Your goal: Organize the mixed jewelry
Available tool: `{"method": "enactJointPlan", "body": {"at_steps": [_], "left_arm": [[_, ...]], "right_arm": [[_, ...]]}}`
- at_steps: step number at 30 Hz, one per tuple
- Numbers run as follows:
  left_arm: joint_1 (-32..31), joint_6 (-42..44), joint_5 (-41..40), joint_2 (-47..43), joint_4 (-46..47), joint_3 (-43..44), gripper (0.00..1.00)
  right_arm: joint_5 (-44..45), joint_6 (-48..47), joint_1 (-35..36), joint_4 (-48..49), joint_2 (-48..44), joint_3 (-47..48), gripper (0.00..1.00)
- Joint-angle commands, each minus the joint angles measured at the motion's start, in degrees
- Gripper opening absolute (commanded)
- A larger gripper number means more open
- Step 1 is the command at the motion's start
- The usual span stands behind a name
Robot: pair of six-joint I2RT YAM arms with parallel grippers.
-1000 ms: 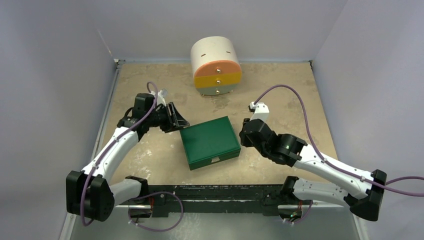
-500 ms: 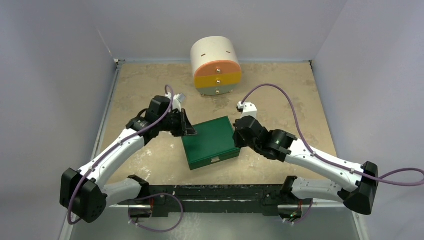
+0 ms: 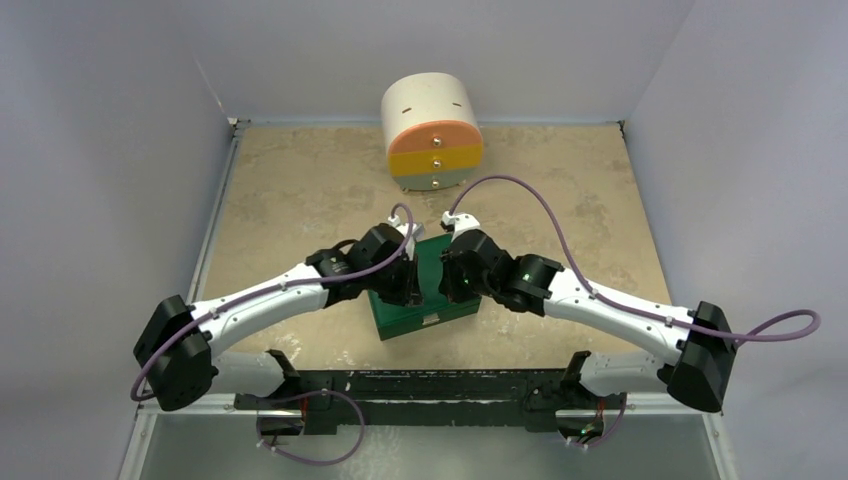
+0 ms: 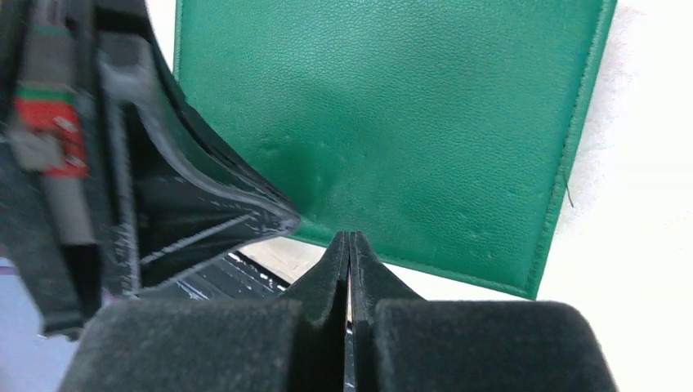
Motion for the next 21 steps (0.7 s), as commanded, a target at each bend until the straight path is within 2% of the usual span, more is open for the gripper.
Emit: {"method": "enactJointPlan", "body": {"at_steps": [1,10,21], "left_arm": [[-3.48,-1.67,-8.71,1.73,3.08,0.41,0.0],[-7.55,-1.22,-15.27,4.12,0.31,-1.31,0.0],[-8.26,-4.09,-15.39,2.75,3.3,-7.89,0.0]], "right_arm": [[-2.97,-0.41,-0.19,3.25,0.36,0.44,0.0],[-3.41,0.21,-0.18,4.18,2.37,-1.88,0.0],[-3.25,1.39,-0.17,5.72,3.63,-6.26,0.0]]}}
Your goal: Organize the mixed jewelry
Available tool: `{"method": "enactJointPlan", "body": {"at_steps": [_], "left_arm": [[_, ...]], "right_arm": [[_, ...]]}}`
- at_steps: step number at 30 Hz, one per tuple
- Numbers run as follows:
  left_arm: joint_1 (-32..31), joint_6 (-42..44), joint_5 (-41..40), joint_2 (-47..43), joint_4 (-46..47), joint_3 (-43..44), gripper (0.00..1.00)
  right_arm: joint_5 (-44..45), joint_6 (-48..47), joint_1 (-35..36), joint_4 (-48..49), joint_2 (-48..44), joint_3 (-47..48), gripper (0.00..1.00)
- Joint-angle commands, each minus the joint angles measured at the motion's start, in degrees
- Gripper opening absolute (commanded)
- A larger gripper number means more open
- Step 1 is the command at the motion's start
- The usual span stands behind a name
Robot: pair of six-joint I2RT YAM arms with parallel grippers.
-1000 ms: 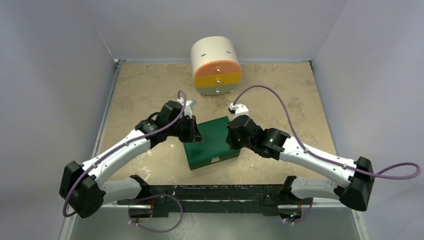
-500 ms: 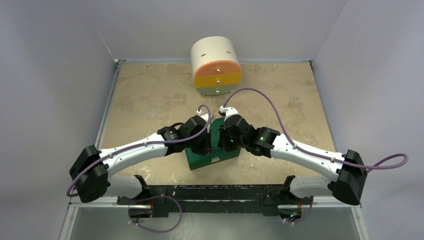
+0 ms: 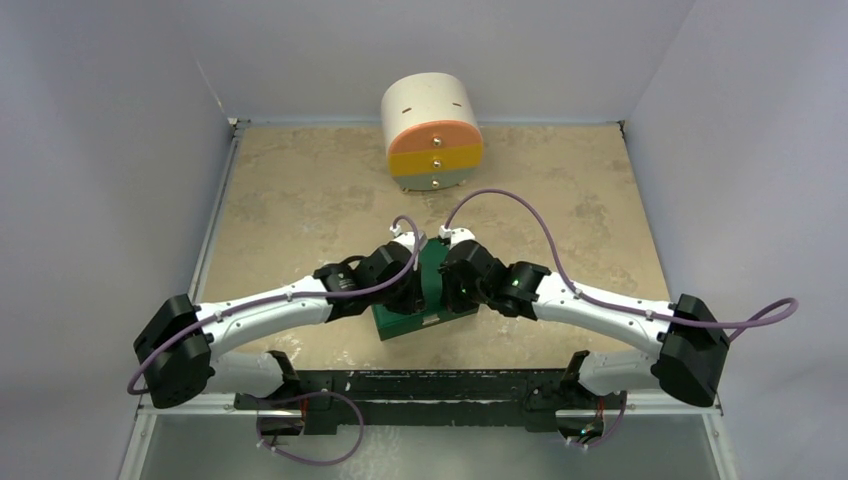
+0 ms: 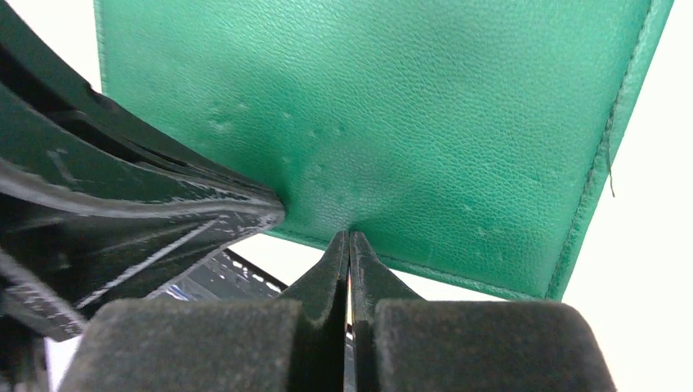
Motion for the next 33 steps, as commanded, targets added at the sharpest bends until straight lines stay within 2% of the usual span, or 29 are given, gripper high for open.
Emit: {"method": "enactJointPlan", "body": {"at_steps": [1,11,21,25,28,31,33], "left_arm": [[-0.58,-1.07,-2.41,1.61,-2.03,-4.23,0.0],[-0.6,-0.52,-2.56,0.67,-1.68,-3.97,0.0],[-0.45,2.76,-5.76,-5.63,-5.84,4.5,0.0],[-0.3,4.0,-9.79,-7.34,-10.75,9.74,0.11],[0.06,4.56,-13.49,-8.02,-14.47,13.4,0.2],[1.17,4.47,-17.87,-8.55,-18.82,16.59,0.32],[2.6,4.28,-19.67,-9.31,-20.83,18.05,0.4]], "right_arm": [[0.41,0.85,-0.23,2.27,0.93,-1.58,0.0],[3.38,2.25,-0.22,2.19,1.61,-6.31,0.0],[8.14,-0.4,-0.19,-2.43,-1.29,1.07,0.0],[11.91,-2.22,-0.27,-4.61,-2.78,4.05,0.0],[14.44,-3.98,-0.96,-5.88,-4.06,5.68,0.05],[16.06,-5.63,-2.54,-7.53,-4.95,6.99,0.14],[16.52,-6.41,-3.75,-8.1,-5.55,7.27,0.27]]}}
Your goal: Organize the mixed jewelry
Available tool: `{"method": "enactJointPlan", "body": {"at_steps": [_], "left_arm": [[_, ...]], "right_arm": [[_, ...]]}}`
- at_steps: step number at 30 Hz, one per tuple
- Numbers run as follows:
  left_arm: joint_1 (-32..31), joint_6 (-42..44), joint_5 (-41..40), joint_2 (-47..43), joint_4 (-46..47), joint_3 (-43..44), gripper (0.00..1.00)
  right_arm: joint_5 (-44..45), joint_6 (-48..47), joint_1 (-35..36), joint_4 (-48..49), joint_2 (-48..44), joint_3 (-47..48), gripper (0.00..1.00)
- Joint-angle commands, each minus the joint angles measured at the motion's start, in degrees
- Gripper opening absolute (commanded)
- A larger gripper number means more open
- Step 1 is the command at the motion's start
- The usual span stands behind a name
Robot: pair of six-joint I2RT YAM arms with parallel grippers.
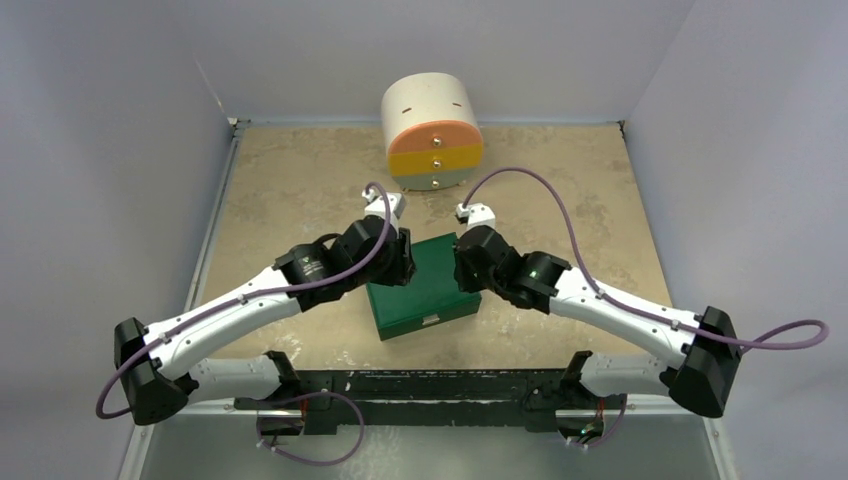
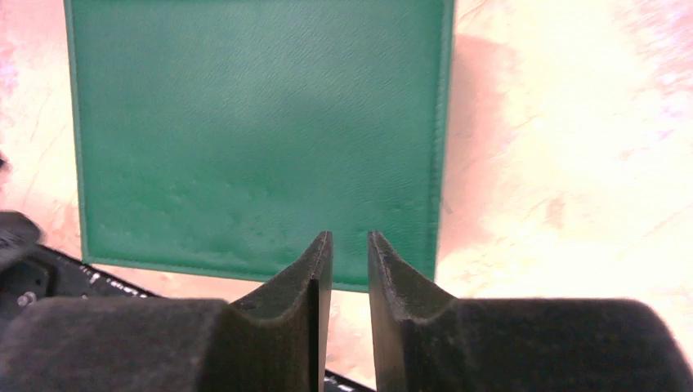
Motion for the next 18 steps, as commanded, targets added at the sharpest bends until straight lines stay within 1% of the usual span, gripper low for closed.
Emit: {"method": "enactJointPlan", "body": {"at_steps": [1,4,7,9,12,14,18], "left_arm": [[3.1,0.79,-7.52,-2.42,-6.73,4.66,0.43],[6.89,0.11,-7.75,-4.32,-7.88,4.52,0.56],[11.0,-1.22,-7.07,-6.17,-8.55,3.04,0.69],[11.98,-2.51,-6.77,-6.65,-8.71,1.55,0.73],[12.98,-5.41,-5.96,-6.96,-8.32,-1.51,0.77],[13.82,-7.57,-5.04,-7.34,-7.8,-4.27,0.79],[15.5,-11.46,-2.99,-8.73,-5.33,-9.84,0.81]], "right_arm": [[4.57,-3.69,-2.76,-3.12,-2.63,3.18,0.34],[3.84,-4.13,-5.15,-3.73,-4.12,2.65,0.52],[1.95,-4.14,-7.91,-3.71,-6.09,1.44,0.67],[1.33,-3.87,-9.04,-3.67,-7.29,0.58,0.79],[0.56,-2.9,-10.05,-3.99,-8.51,-0.47,0.95],[-0.47,-2.14,-10.57,-4.21,-8.94,-1.01,0.99],[-2.02,-0.72,-11.37,-4.12,-9.53,-2.21,0.99]]}}
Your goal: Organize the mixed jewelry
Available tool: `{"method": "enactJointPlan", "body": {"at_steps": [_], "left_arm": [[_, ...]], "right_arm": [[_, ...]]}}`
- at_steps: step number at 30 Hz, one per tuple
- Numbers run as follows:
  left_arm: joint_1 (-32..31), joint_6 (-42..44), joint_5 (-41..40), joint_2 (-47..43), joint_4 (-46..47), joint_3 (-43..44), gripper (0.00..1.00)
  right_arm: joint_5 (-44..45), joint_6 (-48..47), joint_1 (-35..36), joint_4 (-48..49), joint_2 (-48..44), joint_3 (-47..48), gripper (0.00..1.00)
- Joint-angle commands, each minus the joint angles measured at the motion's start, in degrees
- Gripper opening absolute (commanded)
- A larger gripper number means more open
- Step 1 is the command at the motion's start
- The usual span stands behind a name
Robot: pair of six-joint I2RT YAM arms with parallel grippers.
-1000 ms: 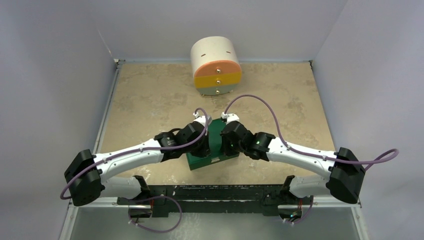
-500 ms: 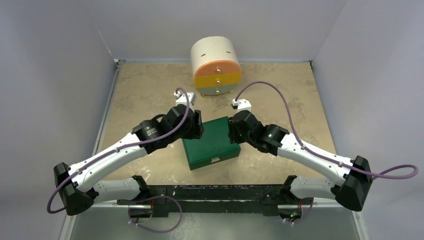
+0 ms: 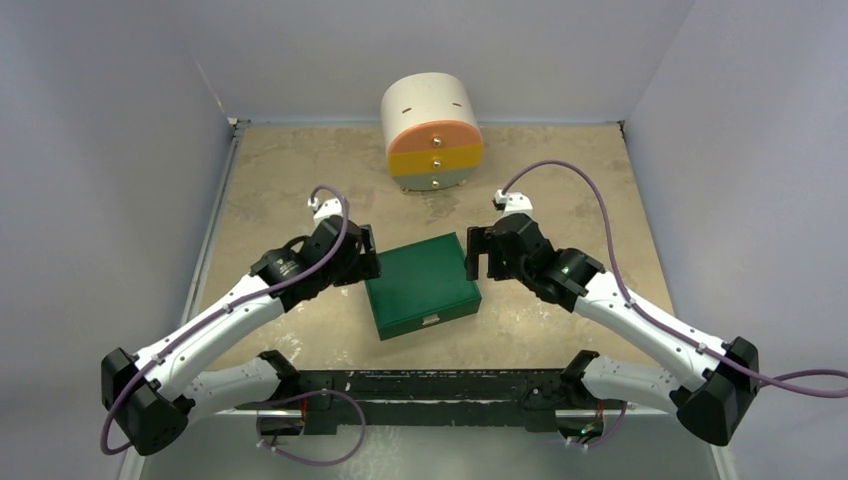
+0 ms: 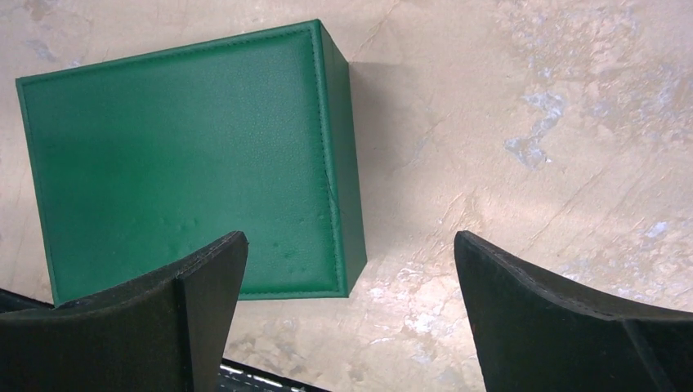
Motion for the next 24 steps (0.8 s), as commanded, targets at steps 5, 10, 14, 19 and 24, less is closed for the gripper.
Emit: {"method": "enactJointPlan", "body": {"at_steps": [5,10,14,19,24], "left_arm": [[3.46,-6.48,6.79,-2.04,7.32,-9.85,0.83],[4.62,-7.22,11.84,-0.89,13.76,-13.37,0.85],[6.5,-7.38,15.34,1.0,17.63,-15.27,0.86],[10.02,-7.53,21.75,2.33,23.31,-18.19,0.84],[12.93,-8.08,27.91,4.19,29.25,-19.73,0.81]], "right_arm": [[-2.07,2.26,-0.9,-0.93,-2.01,-2.42,0.99],[-2.15,2.58,-1.17,-0.78,-3.05,-3.34,0.99],[-2.57,2.89,-1.21,-0.79,-3.66,-3.91,0.99],[-2.64,3.16,-1.26,-0.63,-4.92,-5.11,0.99],[-2.94,3.57,-1.28,-0.48,-5.05,-5.61,0.99]]}}
